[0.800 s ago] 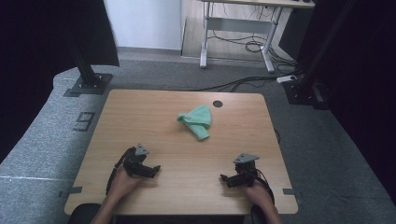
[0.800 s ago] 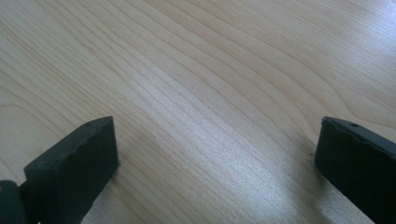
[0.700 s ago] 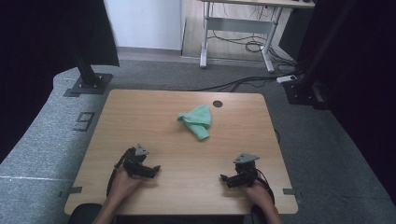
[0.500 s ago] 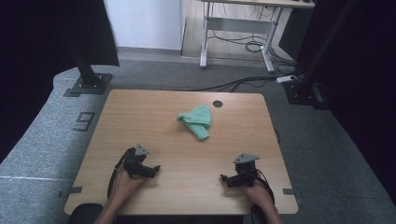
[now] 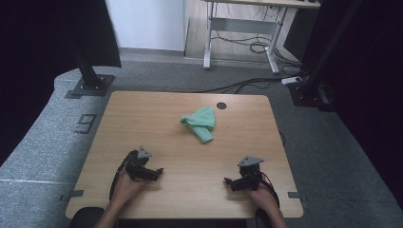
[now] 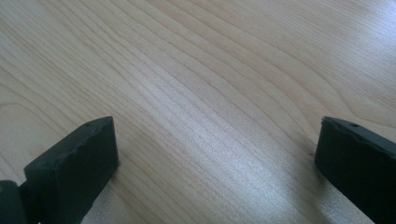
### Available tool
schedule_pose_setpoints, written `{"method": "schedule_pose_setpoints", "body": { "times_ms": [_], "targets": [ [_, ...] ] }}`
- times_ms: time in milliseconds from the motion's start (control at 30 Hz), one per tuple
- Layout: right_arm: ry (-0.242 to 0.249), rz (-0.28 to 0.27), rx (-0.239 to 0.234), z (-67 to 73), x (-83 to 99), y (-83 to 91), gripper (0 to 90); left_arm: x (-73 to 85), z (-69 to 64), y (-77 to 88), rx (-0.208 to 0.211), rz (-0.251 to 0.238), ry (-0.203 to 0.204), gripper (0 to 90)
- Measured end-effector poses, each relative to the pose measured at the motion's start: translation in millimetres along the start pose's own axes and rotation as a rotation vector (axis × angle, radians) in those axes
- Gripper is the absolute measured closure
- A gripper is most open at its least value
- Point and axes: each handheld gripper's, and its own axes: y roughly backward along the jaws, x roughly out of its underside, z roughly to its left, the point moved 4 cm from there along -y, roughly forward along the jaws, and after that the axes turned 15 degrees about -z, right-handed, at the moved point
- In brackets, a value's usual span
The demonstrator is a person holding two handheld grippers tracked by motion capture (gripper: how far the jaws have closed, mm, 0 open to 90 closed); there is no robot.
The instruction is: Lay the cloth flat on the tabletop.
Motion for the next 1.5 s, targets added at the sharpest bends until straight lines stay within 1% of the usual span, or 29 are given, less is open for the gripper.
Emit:
{"method": "schedule_pose_setpoints", "body": {
  "times_ms": [133, 267, 300, 433, 467, 533, 567, 667, 767, 800, 867, 967, 1067, 1100, 1200, 1367, 1400, 1500],
  "targets": [
    [0.000, 0.000, -0.001, 0.0, 0.0, 0.0, 0.0, -0.6, -0.2, -0.2, 0.003, 0.005, -0.002, 0.4],
    [0.002, 0.000, -0.003, -0.2, 0.2, 0.4, 0.0, -3.8, -1.6, -0.7, 0.016, 0.008, -0.005, 5.3],
    [0.003, 0.000, -0.002, -0.3, 0.3, 0.5, 0.0, -6.1, -3.1, -2.5, 0.030, 0.009, -0.001, 5.7],
    [0.003, 0.000, -0.003, -0.3, 0.3, 0.5, 0.0, -13.4, -7.1, -6.8, 0.040, 0.002, -0.024, 8.2],
    [0.003, 0.000, -0.003, -0.3, 0.3, 0.6, 0.0, -15.8, -7.9, -7.2, 0.041, -0.001, -0.036, 9.9],
    [0.003, 0.000, -0.002, -0.3, 0.3, 0.5, 0.0, -18.3, -8.7, -7.7, 0.044, -0.007, -0.040, 14.2],
    [0.003, 0.000, -0.002, -0.3, 0.3, 0.5, 0.0, -22.9, -10.1, -9.4, 0.047, -0.014, -0.040, 14.3],
    [0.002, 0.000, -0.002, -0.2, 0.3, 0.6, 0.0, -29.7, -11.9, -12.6, 0.064, -0.023, -0.037, 14.9],
    [0.003, 0.000, -0.002, -0.3, 0.3, 0.5, 0.0, -36.8, -14.8, -16.2, 0.070, -0.031, -0.046, 15.6],
    [0.003, 0.000, -0.003, -0.3, 0.3, 0.5, 0.0, -36.8, -14.8, -16.2, 0.070, -0.031, -0.046, 16.4],
    [0.002, 0.001, -0.003, -0.3, 0.3, 0.6, 0.0, -43.2, -18.0, -19.2, 0.078, -0.034, -0.061, 16.7],
    [0.003, 0.000, -0.002, -0.3, 0.3, 0.5, 0.0, -49.7, -20.3, -21.6, 0.084, -0.043, -0.069, 18.4],
    [0.002, 0.001, -0.003, -0.2, 0.3, 0.6, 0.0, -53.8, -20.9, -23.0, 0.088, -0.049, -0.069, 19.2],
    [0.003, 0.000, -0.003, -0.3, 0.3, 0.5, 0.0, -57.6, -20.9, -24.2, 0.096, -0.059, -0.062, 20.3],
    [0.002, 0.001, -0.003, -0.3, 0.3, 0.6, 0.0, -62.7, -20.9, -27.2, 0.102, -0.063, -0.055, 21.7],
    [0.003, 0.000, -0.003, -0.3, 0.3, 0.5, 0.0, -73.0, -22.8, -33.5, 0.116, -0.070, -0.057, 23.5],
    [0.003, 0.000, -0.003, -0.3, 0.3, 0.5, 0.0, -73.0, -22.8, -33.5, 0.116, -0.070, -0.057, 23.9],
    [0.002, 0.001, -0.002, -0.2, 0.3, 0.6, 0.0, -82.3, -25.4, -39.6, 0.128, -0.076, -0.065, 26.3]
  ]
}}
